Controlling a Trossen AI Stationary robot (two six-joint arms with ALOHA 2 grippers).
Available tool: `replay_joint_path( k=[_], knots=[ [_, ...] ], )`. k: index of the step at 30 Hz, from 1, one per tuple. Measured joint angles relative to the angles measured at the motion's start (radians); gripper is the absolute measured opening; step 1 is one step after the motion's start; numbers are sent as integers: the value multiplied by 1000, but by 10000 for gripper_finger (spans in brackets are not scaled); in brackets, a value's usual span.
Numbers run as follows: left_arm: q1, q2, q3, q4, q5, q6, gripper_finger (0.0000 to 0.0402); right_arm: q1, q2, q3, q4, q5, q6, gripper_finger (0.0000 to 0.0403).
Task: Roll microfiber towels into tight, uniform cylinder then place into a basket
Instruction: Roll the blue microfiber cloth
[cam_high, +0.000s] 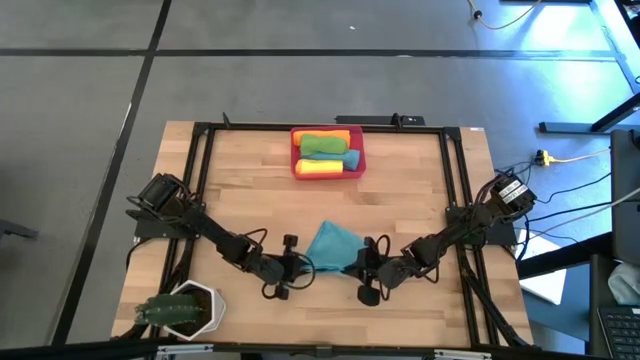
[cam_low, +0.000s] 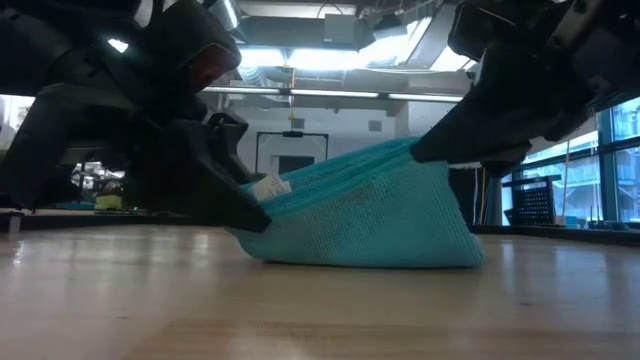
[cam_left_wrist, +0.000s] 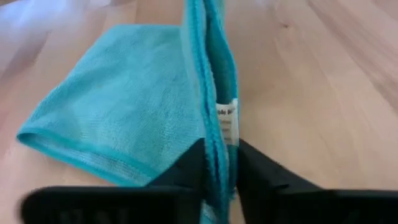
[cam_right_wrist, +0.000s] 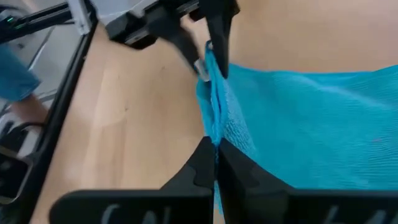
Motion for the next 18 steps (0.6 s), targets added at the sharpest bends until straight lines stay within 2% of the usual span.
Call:
replay_joint_path(
  k=[2, 4, 11, 18],
  knots=[
    [0, -2, 7, -6, 25, -1, 33, 0, 0, 0, -2, -39, -2, 6],
    [0, -3, 26, -22, 59, -2, 9, 0, 0, 0, -12, -79, 2, 6],
    [-6, -3, 160, -243, 137, -32, 2, 15, 0, 0, -23, -198, 4, 6],
    [-14, -4, 296, -476, 255, -134, 1, 50, 0, 2, -63, -196, 28, 6]
  ],
)
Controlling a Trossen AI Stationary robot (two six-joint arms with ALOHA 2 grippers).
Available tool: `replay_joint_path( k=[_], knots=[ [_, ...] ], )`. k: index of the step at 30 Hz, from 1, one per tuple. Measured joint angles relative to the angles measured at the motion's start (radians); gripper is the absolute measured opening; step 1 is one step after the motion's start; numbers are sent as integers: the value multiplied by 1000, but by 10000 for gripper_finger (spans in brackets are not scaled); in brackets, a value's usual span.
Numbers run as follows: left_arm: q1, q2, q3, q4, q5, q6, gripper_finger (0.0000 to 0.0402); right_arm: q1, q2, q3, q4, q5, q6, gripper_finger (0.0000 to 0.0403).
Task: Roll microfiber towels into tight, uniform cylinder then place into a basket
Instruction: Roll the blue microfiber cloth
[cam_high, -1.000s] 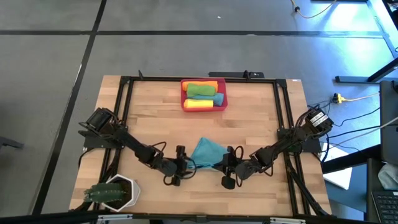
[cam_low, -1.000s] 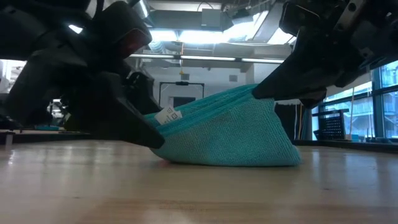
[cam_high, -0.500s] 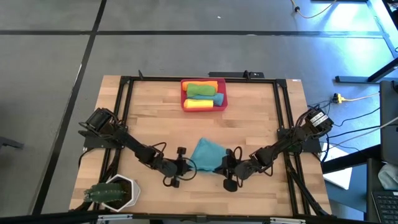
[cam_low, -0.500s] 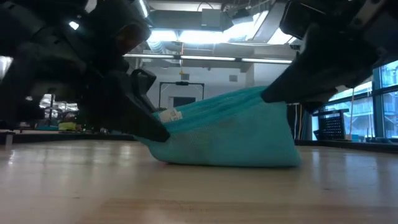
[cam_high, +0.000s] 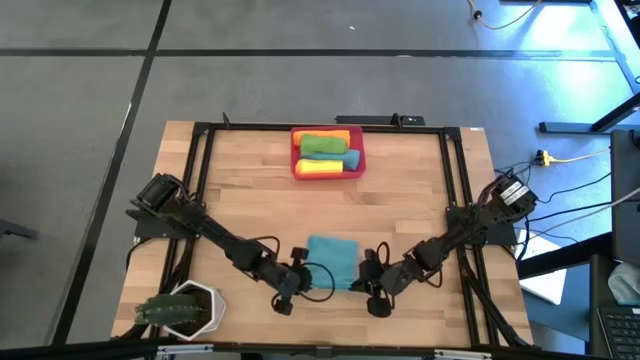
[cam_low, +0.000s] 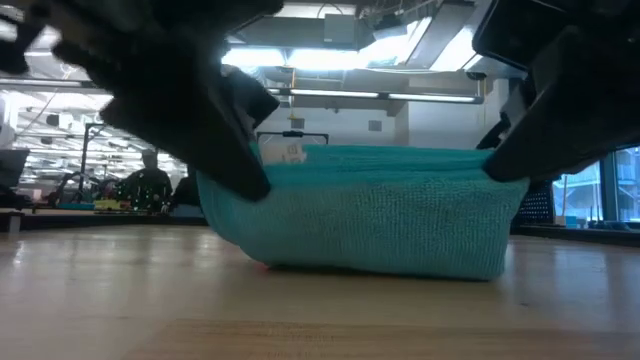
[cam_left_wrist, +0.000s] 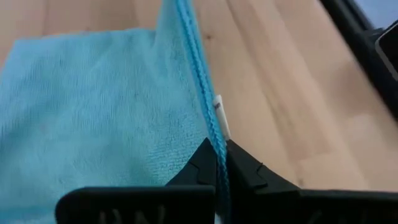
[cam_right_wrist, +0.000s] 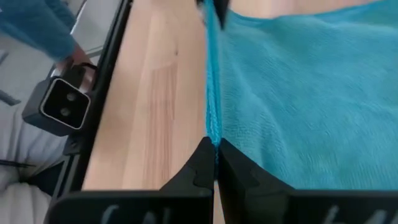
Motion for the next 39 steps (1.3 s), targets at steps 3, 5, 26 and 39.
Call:
replay_joint_path(
  k=[3, 5, 26, 39],
  knots=[
    [-6, 0, 23, -31, 3, -15, 0, 10, 0, 1, -25, 45, 29, 6],
    [-2, 0, 23, -38, 3, -27, 0, 10, 0, 1, -37, 72, 34, 6],
    [123, 0, -102, 54, 18, -43, 6, -102, 90, 0, -128, 144, 162, 2],
    [121, -1, -105, 65, -46, 3, 89, -102, 84, 0, -143, 122, 158, 4]
  ],
)
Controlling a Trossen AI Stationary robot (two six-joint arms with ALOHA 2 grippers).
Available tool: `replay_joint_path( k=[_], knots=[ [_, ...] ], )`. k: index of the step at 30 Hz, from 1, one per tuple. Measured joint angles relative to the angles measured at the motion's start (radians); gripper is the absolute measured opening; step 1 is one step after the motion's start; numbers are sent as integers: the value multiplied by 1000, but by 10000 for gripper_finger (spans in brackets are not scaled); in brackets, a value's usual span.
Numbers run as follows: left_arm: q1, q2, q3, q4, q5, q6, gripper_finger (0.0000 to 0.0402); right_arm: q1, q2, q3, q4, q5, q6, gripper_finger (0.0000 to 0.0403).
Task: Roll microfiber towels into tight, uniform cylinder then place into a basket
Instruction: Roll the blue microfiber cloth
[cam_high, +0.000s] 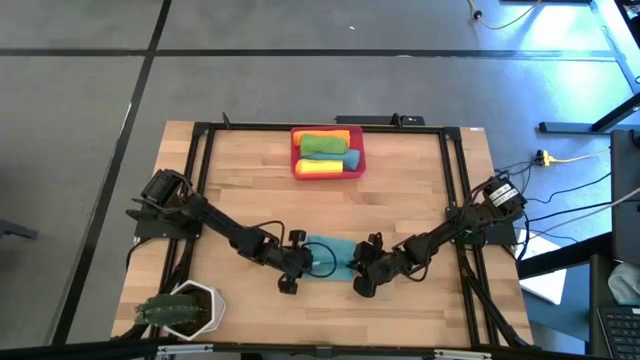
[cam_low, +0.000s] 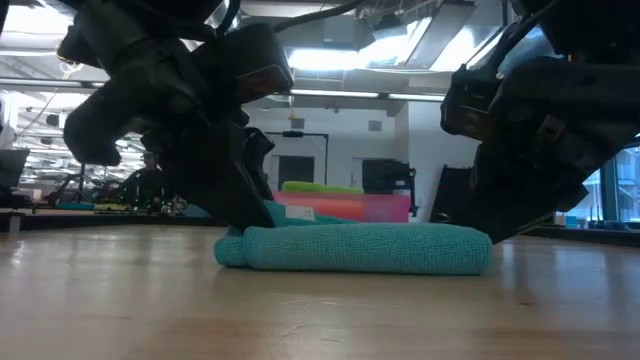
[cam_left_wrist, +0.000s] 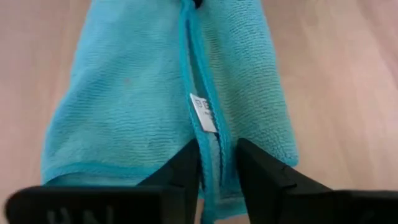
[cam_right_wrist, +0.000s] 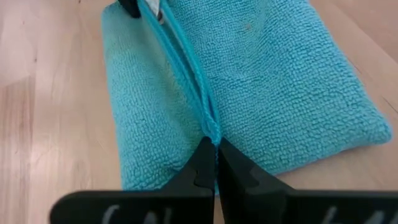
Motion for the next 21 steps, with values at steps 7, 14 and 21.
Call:
replay_joint_path(
  k=[7, 14, 21],
  knots=[
    [0, -33, 0, -19, -76, 28, 153, 2, -2, 1, -30, -7, 9, 5],
    [-32, -96, 1, 4, -114, 54, 201, 2, -1, 1, -33, -7, 12, 6],
    [-150, -31, 4, 118, -160, 121, 206, 1, -1, 0, -33, -8, 27, 6]
  ],
)
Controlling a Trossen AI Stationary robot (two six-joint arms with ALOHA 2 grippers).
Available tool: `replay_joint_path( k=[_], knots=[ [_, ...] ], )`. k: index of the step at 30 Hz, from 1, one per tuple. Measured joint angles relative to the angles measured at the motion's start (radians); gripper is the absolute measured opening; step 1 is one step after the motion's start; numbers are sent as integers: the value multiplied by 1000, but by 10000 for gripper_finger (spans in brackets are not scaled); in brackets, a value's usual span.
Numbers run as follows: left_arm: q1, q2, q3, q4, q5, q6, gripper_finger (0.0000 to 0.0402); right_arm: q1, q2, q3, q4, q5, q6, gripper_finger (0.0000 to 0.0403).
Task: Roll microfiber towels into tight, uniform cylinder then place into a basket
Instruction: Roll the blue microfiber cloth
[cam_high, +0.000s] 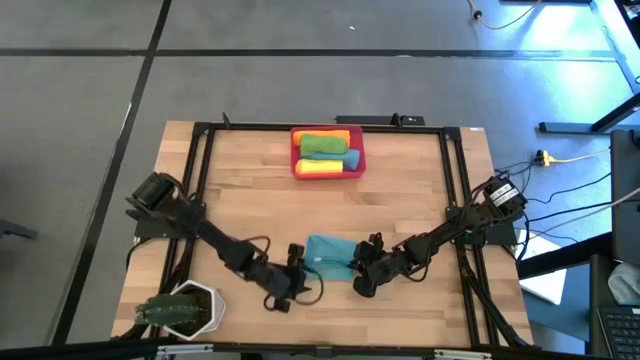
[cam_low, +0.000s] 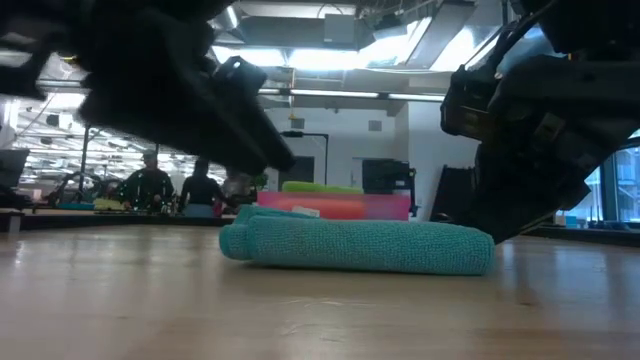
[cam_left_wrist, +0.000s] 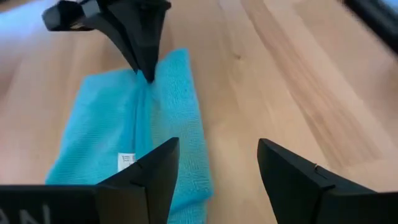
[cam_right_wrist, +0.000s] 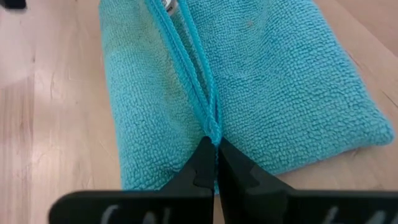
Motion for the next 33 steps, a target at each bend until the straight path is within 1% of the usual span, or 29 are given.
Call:
replay_joint_path(
  k=[3, 4, 12, 18, 21, 24, 27, 31, 33],
  knots=[
    [-25, 47, 31, 2, -89, 14, 209, 0, 0, 0, 0, 0, 2, 6],
    [-26, 63, 41, 0, -103, 25, 210, 0, 0, 0, 0, 0, 4, 6],
    [17, 204, 121, -22, -104, 69, 210, 0, 1, 0, 0, -2, 5, 6],
    [43, 217, 140, -71, -112, 34, 196, 0, 1, 0, 0, -2, -1, 7],
    [45, 217, 139, -71, -116, 38, 170, 1, 2, -2, 12, 11, -26, 17],
    [46, 217, 138, -77, -119, 37, 130, 1, -9, 3, 8, 10, -83, 44],
    [48, 217, 137, -82, -118, 36, 83, 1, -42, 23, -58, 0, -109, 84],
    [50, 218, 136, -85, -124, 28, 18, 3, -114, 67, -199, -3, -108, 136],
    [50, 218, 136, -84, -125, 8, 8, 12, -147, 91, -257, 15, -115, 156]
  ],
)
